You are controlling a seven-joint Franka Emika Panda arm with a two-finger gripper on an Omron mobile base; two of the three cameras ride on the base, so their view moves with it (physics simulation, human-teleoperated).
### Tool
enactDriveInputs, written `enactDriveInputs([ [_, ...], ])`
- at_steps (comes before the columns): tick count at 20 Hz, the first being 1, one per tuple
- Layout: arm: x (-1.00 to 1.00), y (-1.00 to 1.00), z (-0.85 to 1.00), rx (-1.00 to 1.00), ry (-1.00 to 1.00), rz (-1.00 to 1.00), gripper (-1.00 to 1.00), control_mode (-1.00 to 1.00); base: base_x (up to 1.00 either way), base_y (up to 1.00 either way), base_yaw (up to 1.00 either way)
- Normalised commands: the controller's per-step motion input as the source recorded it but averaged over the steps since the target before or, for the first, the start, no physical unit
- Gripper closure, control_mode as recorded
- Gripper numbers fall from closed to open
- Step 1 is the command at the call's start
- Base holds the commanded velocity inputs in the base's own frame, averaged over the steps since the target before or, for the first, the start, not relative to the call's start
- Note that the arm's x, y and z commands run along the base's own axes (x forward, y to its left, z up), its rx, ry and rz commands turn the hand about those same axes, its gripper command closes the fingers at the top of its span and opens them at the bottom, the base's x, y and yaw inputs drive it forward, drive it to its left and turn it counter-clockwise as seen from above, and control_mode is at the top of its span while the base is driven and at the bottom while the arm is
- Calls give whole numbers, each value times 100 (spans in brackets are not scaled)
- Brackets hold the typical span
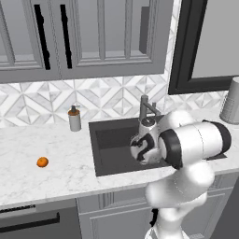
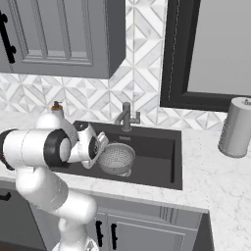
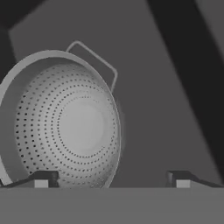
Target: Put the colander in the sink, put the tangerine in the colander, and turn on the sink faucet and pour water over the colander.
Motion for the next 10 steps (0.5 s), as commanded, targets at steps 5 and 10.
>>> enactDriveInputs([
  [5,-75,77,100,-2,-13,-7,-100,-100,0,0,0],
  [10,-54,59,100,-7,4,0,-100,-100,0,0,0],
])
